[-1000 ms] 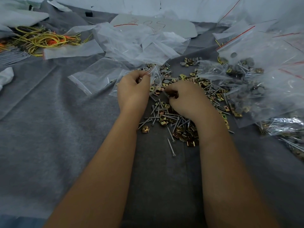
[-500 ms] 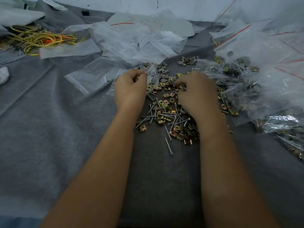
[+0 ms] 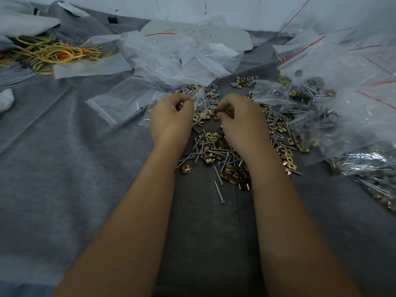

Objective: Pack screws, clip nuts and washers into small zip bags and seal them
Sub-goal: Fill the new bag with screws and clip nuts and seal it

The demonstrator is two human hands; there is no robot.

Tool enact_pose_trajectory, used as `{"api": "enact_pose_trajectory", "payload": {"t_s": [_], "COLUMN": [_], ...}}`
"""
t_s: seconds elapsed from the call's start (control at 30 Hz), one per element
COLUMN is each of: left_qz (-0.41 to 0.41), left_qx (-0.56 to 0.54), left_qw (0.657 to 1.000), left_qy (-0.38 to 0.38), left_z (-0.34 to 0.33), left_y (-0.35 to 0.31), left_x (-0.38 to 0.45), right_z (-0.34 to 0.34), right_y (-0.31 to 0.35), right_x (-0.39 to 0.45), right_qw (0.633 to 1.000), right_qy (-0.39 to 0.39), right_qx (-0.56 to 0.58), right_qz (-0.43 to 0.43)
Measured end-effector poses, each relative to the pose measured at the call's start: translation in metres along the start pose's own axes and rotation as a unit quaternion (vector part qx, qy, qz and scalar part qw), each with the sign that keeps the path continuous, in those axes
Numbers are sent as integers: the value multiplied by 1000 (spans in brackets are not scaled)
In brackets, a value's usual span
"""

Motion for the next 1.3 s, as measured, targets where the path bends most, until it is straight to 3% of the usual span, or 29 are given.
{"api": "enact_pose_trajectory", "payload": {"t_s": [0.13, 0.3, 0.4, 0.57, 0.77, 0.9, 1.03, 1.3], "left_qz": [-3, 0, 3, 7, 10, 13, 13, 8], "left_qx": [11, 13, 12, 4, 2, 6, 6, 12], "left_qw": [1000, 1000, 1000, 1000, 1000, 1000, 1000, 1000], "left_qy": [6, 7, 7, 12, 2, 3, 5, 10], "left_z": [-1, -1, 0, -1, 0, -1, -1, -2], "left_y": [-1, -1, -1, 0, 0, 0, 0, -1], "left_x": [-1, 0, 0, -1, 0, 0, 0, -1], "right_z": [4, 3, 9, 1, -4, 0, -14, -10], "right_y": [9, 7, -9, -21, -15, -10, -1, 4], "right_x": [0, -1, 0, -2, -2, 0, -1, 0], "right_qw": [992, 987, 990, 990, 991, 992, 967, 981], "right_qy": [-40, -43, -52, 50, 65, 35, 50, -13], "right_qx": [117, 155, 114, -25, 43, -109, -249, -194], "right_qz": [30, 4, -66, -127, -110, -48, 1, 29]}}
Point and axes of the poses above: each hand's wrist, its own x-axis towards the middle knuckle, its own z-axis out of the back of the hand, y = z × x, the point moved 6 cm from there along x, towards the middle knuckle, and after that the axes turned 7 degrees about x, right-handed, at the moved point
